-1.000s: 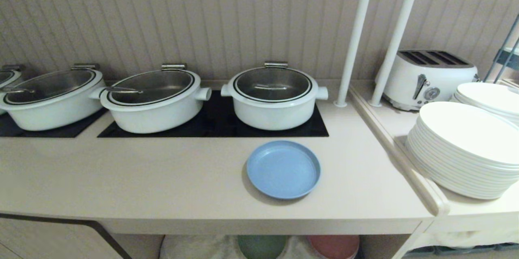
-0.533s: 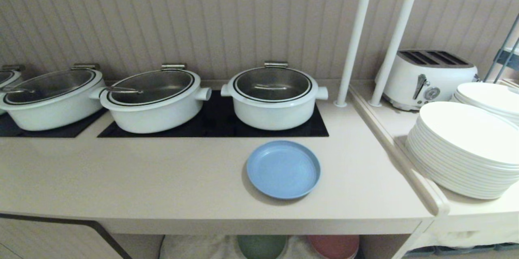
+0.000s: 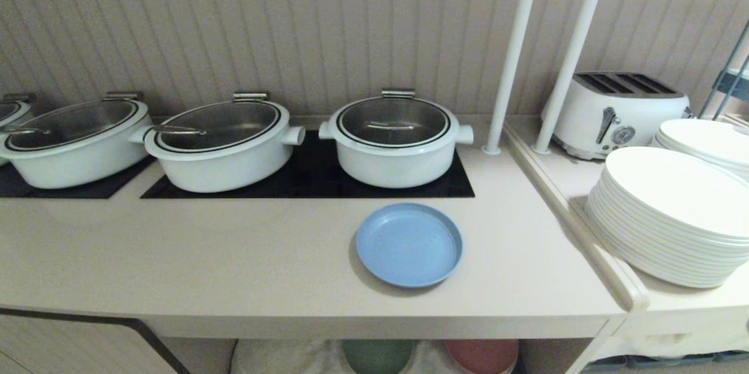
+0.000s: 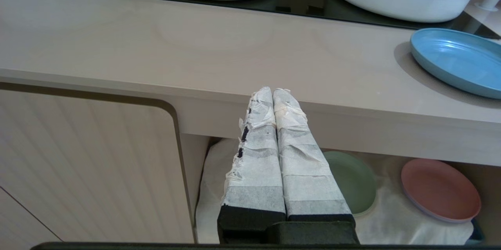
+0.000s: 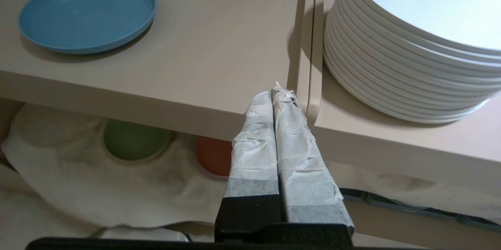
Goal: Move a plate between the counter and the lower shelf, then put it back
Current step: Pick up the plate
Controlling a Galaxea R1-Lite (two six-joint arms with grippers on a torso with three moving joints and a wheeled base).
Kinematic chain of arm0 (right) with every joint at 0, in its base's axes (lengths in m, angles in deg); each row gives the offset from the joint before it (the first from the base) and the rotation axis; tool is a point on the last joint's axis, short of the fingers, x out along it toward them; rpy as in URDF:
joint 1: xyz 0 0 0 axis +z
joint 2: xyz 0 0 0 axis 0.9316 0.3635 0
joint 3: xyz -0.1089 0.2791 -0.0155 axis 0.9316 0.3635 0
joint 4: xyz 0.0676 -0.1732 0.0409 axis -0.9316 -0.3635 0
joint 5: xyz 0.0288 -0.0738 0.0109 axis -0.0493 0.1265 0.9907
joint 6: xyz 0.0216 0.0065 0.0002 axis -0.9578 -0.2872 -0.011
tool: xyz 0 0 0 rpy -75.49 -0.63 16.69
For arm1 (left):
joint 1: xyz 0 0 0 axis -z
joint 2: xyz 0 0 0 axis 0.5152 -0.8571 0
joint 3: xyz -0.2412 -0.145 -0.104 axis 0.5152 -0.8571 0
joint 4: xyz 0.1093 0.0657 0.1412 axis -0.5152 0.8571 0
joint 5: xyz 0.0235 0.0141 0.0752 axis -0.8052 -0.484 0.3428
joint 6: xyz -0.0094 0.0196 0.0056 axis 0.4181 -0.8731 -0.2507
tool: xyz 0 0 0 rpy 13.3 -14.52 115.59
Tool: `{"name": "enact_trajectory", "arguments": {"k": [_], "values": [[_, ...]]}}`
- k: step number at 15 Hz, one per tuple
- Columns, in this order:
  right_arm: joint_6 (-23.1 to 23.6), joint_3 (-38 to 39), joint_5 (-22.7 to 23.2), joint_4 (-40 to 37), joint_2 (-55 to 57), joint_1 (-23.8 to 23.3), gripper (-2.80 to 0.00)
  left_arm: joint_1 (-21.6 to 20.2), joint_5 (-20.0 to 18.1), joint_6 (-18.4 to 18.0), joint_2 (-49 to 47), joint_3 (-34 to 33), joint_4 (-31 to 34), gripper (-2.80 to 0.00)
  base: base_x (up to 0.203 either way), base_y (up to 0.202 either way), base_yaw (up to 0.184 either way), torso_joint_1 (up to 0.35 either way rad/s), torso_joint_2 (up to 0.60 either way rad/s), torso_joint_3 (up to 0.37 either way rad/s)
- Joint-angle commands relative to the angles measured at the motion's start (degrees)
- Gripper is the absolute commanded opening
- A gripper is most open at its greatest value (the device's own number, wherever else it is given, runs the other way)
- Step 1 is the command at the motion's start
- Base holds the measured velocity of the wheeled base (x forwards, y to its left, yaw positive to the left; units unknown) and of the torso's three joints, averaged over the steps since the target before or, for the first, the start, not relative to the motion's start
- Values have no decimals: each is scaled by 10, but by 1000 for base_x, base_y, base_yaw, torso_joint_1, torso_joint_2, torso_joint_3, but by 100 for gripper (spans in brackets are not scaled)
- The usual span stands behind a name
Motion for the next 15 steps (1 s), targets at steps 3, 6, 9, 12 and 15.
{"name": "enact_trajectory", "arguments": {"k": [3, 6, 9, 12, 15], "values": [[42, -68, 4, 1, 124, 3, -280, 0, 0, 1, 0, 1, 0, -280, 0, 0, 0, 0, 0, 0], [62, -125, 72, -5, 168, 4, -280, 0, 0, 0, 0, 0, 0, -280, 0, 0, 0, 0, 0, 0], [78, -180, 119, -37, 199, 7, -280, 0, 0, 1, 0, 0, 0, -280, 0, 0, 0, 0, 0, 0], [87, -246, 129, -108, 237, 26, -280, 0, 0, 1, 0, 0, 0, -280, 0, 0, 0, 0, 0, 0], [86, -302, 130, -184, 276, 68, -280, 0, 0, 0, 0, 1, 0, -280, 0, 0, 0, 0, 0, 0]]}}
